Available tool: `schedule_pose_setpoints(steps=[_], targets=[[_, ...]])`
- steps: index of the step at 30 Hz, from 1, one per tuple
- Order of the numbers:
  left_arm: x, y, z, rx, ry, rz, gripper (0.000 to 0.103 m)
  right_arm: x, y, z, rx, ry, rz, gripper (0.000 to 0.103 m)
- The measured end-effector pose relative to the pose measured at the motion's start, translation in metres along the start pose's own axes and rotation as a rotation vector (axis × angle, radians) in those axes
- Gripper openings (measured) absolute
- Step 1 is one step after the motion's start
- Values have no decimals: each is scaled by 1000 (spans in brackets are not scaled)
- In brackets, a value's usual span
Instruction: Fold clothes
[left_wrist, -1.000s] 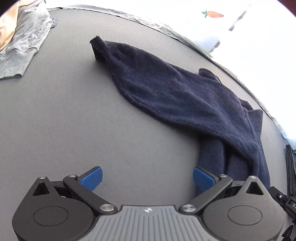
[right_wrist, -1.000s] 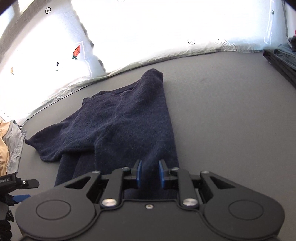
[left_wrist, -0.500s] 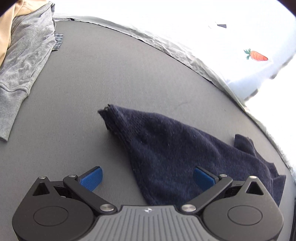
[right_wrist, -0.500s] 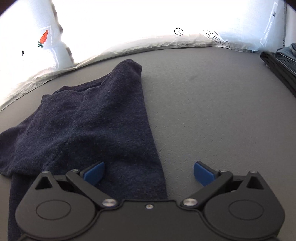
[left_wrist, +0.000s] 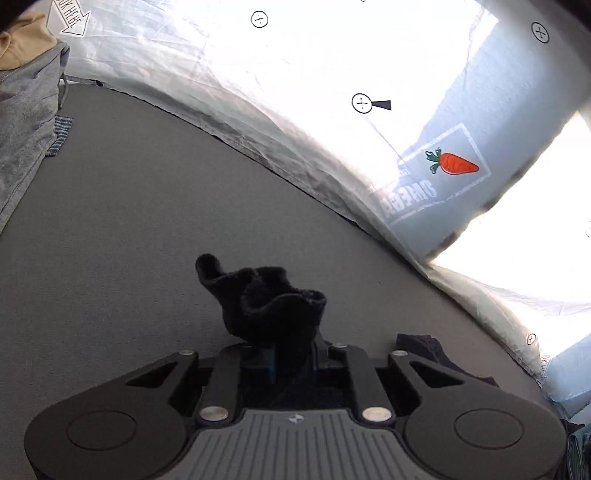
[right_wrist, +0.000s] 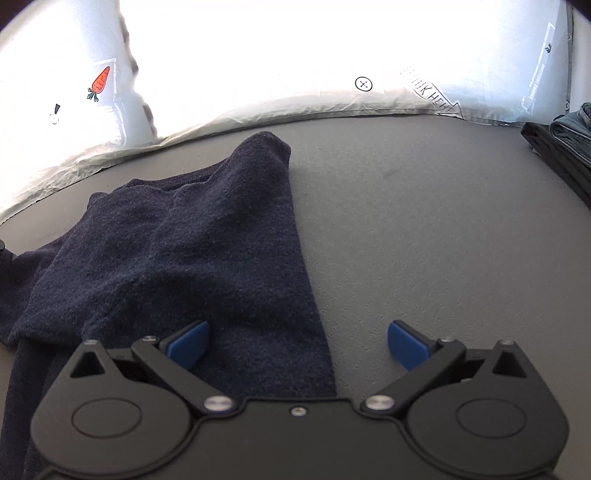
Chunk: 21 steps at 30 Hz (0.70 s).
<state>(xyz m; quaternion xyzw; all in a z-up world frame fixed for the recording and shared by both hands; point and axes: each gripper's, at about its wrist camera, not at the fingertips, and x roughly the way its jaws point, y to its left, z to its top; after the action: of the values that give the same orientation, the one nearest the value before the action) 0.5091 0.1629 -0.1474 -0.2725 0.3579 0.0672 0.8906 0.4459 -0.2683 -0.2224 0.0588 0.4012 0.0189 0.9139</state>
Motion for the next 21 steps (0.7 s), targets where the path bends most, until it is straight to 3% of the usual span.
schedule_pose_setpoints(steps=[4, 8, 13, 15, 17, 21], targets=[[-18, -59, -35, 147, 65, -176, 14, 0, -2, 3, 6, 16, 8, 103], [-21, -109, -91, 281, 238, -332, 14, -2, -7, 8, 40, 67, 31, 103], [-31, -127, -146, 419, 355, -298, 24, -20, -18, 0, 124, 117, 94, 99], [-38, -122, -145, 408, 366, -321, 45, -30, -22, -5, 184, 124, 133, 89], [-45, -115, -142, 390, 370, -340, 57, -39, -25, -8, 249, 125, 179, 74], [-54, -101, -144, 357, 381, -326, 61, -51, -19, -1, 287, 103, 245, 63]])
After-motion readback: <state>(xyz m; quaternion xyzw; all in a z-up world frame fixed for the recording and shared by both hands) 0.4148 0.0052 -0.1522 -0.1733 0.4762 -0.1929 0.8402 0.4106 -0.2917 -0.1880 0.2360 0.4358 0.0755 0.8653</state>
